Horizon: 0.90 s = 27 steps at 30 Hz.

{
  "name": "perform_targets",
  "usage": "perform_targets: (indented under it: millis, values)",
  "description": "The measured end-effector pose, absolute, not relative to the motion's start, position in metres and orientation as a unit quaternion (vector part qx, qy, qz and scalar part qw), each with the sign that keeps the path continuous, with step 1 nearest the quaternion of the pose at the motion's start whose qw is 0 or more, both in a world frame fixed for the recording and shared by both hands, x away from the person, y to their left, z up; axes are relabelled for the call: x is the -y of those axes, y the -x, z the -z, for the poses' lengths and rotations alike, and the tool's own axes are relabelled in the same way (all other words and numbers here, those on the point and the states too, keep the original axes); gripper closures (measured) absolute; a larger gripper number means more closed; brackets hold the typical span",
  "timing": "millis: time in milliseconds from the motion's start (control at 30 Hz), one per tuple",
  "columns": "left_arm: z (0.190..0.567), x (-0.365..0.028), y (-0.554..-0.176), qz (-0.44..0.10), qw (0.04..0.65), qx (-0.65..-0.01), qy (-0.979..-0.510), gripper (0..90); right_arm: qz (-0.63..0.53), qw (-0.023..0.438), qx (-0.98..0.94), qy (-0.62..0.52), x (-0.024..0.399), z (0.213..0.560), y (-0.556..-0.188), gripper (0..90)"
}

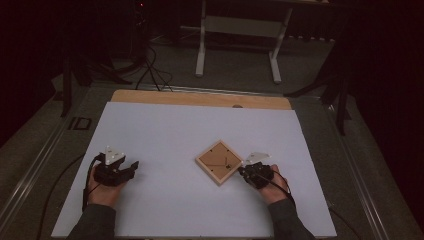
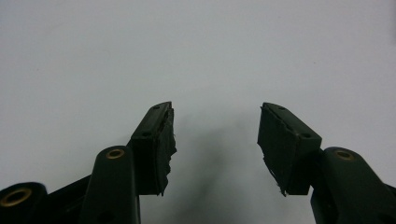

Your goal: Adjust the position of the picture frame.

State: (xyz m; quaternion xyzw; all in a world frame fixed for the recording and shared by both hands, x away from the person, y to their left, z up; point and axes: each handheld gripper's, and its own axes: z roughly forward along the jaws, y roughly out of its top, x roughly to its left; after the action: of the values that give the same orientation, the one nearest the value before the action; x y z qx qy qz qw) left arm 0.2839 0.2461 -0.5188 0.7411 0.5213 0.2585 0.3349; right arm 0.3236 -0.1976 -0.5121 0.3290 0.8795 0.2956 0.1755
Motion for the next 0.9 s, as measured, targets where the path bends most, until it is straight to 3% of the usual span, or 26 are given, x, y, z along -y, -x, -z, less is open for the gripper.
perform_targets:
  millis: [700,900]
  values:
    - [0.518,-0.247,-0.283,-0.259,0.339,-0.52,-0.74,45.4,-0.335,0.173,-0.83,-0.411,0.158,0.512,-0.375,89.0]
    - [0.518,-0.246,-0.283,-0.259,0.338,-0.519,-0.741,45.4,-0.37,0.149,-0.815,-0.42,0.154,0.503,-0.362,65.7]
